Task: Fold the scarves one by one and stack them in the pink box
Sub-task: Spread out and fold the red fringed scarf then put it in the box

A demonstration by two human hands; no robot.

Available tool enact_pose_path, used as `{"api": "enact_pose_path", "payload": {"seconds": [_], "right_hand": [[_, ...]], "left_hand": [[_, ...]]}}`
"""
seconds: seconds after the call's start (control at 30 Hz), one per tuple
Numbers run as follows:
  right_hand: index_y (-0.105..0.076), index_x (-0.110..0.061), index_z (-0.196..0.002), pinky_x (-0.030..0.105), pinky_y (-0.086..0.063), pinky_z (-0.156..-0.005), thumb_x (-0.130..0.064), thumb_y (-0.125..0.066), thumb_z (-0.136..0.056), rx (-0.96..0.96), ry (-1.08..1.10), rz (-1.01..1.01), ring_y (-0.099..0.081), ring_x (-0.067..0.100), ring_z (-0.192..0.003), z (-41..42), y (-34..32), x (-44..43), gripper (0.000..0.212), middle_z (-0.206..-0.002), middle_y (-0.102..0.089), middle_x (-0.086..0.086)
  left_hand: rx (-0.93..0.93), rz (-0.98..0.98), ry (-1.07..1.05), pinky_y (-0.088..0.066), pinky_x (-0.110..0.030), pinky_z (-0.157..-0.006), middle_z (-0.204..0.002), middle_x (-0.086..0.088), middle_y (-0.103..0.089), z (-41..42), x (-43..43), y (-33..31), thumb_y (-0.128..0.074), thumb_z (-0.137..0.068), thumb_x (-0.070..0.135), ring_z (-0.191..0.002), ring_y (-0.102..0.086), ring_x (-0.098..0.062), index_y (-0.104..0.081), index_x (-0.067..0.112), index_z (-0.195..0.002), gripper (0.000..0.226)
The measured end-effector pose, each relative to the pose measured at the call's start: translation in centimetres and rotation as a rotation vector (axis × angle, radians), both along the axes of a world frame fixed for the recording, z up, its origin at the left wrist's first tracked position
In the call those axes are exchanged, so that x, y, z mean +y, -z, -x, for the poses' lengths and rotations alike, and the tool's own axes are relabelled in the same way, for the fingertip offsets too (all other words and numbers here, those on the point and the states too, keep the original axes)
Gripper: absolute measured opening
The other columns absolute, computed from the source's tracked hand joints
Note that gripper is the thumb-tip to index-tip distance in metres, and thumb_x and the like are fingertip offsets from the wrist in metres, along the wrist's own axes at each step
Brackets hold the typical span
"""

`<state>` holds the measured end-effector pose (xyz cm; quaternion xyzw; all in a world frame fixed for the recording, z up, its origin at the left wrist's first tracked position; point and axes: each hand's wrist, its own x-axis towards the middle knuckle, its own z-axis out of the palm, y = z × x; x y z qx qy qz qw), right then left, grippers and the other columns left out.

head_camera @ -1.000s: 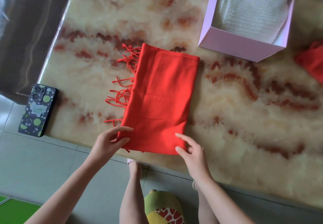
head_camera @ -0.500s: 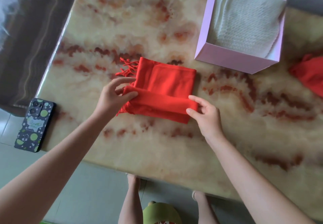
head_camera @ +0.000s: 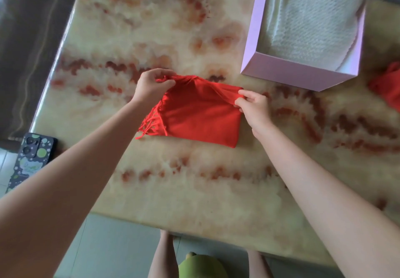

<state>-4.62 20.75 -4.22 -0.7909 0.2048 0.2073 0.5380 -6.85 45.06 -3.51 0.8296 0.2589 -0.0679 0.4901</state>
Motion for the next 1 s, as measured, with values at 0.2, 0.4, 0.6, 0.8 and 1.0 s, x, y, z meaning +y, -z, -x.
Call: {"api": "enact_pose_path", "payload": {"seconds": [0.2,0.4,0.6,0.8,1.0], "right_hand": [[-0.038,-0.015,-0.141,0.033,-0.042,-0.094,-0.012,-0.068,-0.080,-0.059,-0.176,0.229,-0.049,0.016,-0.095,0.2,1.3,-0.3,0.068,-0.112,-0.052,0.002],[-0.043,-0.005,-0.130,0.039,-0.040,-0.095,-0.018,-0.074,-0.078,-0.144,-0.150,0.275,-0.052,0.028,-0.102,2.3,2.3,-0.9,0.061,-0.110,-0.048,0.009],[-0.044,-0.008,-0.126,0.024,-0.036,-0.073,-0.021,-0.075,-0.078,-0.106,-0.164,0.215,-0.050,0.018,-0.086,6.3,2.6,-1.3,0.058,-0.096,-0.050,0.005],[-0.043,-0.011,-0.126,0.024,-0.033,-0.068,-0.026,-0.075,-0.079,-0.070,-0.156,0.198,-0.052,0.017,-0.078,8.3,2.3,-1.7,0.059,-0.085,-0.059,0.005],[-0.044,-0.008,-0.127,0.028,-0.036,-0.068,-0.019,-0.072,-0.081,-0.043,-0.179,0.190,-0.053,0.017,-0.073,8.2,2.3,-2.5,0.055,-0.070,-0.054,-0.004]], "left_hand": [[-0.007,-0.223,0.251,-0.024,-0.009,-0.097,-0.136,-0.015,-0.039,0.5,-0.4,0.4,-0.080,-0.066,0.008,-0.125,-0.041,-0.022,-0.038,0.012,-0.141,0.085],[0.100,-0.415,0.175,-0.033,-0.043,-0.107,-0.134,-0.012,-0.029,2.7,-1.3,0.4,-0.083,-0.061,0.025,-0.126,-0.033,-0.029,-0.037,0.023,-0.135,0.087],[0.182,-0.230,0.071,-0.036,-0.034,-0.104,-0.127,-0.011,-0.035,6.7,-0.4,0.5,-0.074,-0.068,0.011,-0.121,-0.041,-0.028,-0.032,0.019,-0.133,0.078],[0.255,-0.194,0.039,-0.049,-0.032,-0.072,-0.091,-0.002,-0.059,7.9,0.5,0.6,-0.067,-0.079,0.014,-0.084,-0.058,-0.023,-0.042,0.016,-0.128,0.055],[0.161,-0.231,-0.038,-0.040,-0.024,-0.071,-0.100,-0.013,-0.066,7.7,2.3,0.9,-0.052,-0.085,0.002,-0.082,-0.058,-0.024,-0.052,0.014,-0.125,0.042]]}}
